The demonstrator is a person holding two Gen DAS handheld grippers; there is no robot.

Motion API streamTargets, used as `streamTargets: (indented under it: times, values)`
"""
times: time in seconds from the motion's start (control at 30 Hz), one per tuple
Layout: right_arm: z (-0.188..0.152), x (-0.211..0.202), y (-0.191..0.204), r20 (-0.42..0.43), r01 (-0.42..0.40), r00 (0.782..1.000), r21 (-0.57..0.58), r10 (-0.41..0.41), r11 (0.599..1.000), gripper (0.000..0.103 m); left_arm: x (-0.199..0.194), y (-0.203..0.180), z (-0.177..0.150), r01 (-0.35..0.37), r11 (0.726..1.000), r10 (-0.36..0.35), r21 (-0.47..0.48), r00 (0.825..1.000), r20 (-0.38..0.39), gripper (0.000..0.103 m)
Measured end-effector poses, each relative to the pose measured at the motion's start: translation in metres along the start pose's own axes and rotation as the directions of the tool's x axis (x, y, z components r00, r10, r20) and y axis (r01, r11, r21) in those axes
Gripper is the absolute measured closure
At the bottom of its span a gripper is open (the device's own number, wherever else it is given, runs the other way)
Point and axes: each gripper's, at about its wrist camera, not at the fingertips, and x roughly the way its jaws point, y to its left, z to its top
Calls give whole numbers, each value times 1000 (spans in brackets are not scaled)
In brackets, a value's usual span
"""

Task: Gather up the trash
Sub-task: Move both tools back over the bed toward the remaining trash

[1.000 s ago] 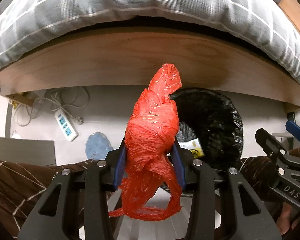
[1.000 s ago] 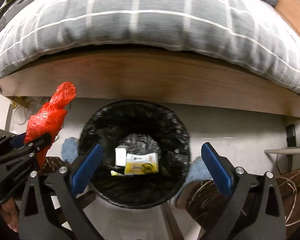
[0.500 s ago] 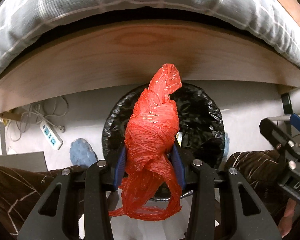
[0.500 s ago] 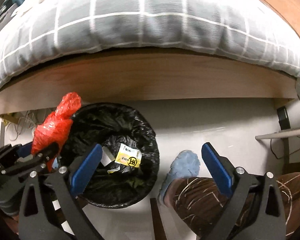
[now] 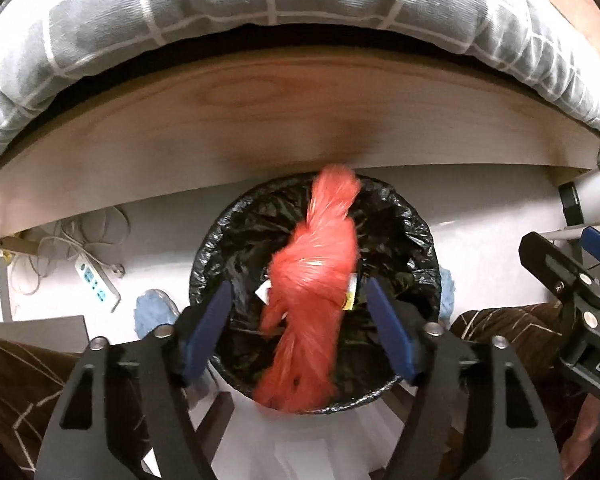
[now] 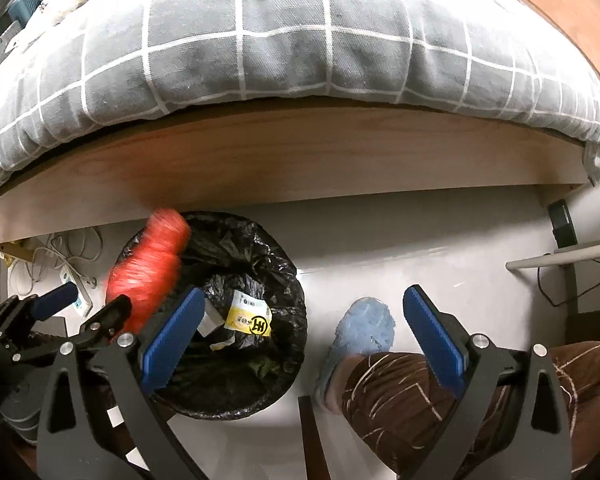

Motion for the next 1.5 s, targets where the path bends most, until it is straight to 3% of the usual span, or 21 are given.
streamTargets:
  times: [0.2,0.47,0.67,0.93,1.2,1.5]
  values:
    - [2,-8,4,21,-15,1000,1,15,1000,8,-11,9,1,-39,999,40,-7,999,35,17]
    - [4,-37,11,95,-22,995,-34,26,999,8,-45,27,1,-46,997,52,-55,993,103,12]
    - [7,-66,13,158,-30,987,-51,38,998,8,-87,33,3,-66,996,76,-58,975,207,12]
    - [13,-105,16,238,-45,969,-75,62,996,8,-131,46,12,-49,995,71,-85,956,283,12]
    - [32,-136,12,319,-47,945,-81,71,996,8,-154,61,28,-35,993,70,-112,944,321,12]
    - [63,-148,10,368,-39,928,-80,66,996,8,-180,82,62,-55,989,105,-140,919,381,12]
